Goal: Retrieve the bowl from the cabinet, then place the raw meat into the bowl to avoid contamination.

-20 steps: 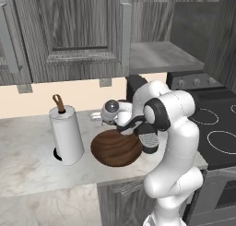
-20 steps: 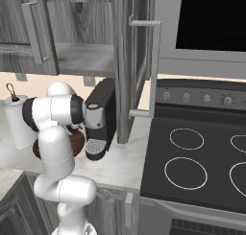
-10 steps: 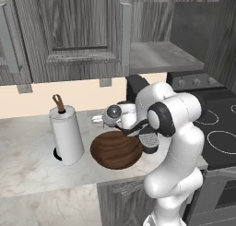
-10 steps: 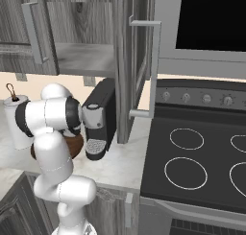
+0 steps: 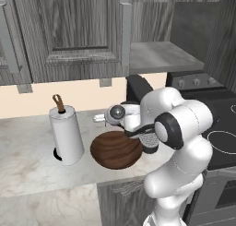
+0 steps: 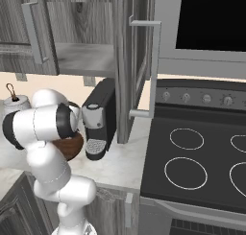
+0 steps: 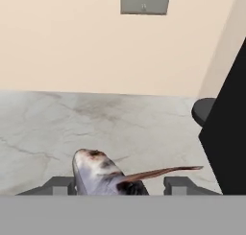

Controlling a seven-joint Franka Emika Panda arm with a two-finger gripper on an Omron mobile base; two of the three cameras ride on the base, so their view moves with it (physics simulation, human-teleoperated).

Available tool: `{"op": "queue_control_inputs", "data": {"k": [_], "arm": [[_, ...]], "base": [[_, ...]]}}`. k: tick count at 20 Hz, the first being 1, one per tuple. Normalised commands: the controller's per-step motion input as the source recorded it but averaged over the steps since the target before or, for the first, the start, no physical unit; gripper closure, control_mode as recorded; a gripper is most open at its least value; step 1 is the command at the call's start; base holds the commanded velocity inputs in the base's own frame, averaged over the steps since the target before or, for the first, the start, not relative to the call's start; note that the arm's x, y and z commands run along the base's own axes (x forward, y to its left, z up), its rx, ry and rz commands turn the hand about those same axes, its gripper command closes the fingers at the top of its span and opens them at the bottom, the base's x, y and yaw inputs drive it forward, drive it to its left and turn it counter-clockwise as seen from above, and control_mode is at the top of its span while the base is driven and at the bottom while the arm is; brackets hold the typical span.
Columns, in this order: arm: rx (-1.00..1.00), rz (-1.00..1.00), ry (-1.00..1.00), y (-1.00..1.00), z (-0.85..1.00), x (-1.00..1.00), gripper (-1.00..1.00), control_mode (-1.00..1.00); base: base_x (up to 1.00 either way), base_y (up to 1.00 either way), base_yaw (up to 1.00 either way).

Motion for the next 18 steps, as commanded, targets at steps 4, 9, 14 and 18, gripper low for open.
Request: {"op": "queue_control_inputs", "data": {"k": [4, 9, 14, 18], "arm": [[-0.05, 0.02, 0.00, 0.00, 0.64, -0.08, 1.00, -1.00], [-0.04, 0.02, 0.00, 0.00, 0.59, -0.12, 1.00, -1.00], [-0.05, 0.02, 0.00, 0.03, 0.53, -0.19, 1.00, -1.00], [-0.06, 0.01, 0.01, 0.09, 0.41, -0.31, 1.00, -1.00]], "base": [[0.00, 0.00, 0.00], [0.00, 0.00, 0.00], [0.00, 0.00, 0.00], [0.00, 0.00, 0.00]]}}
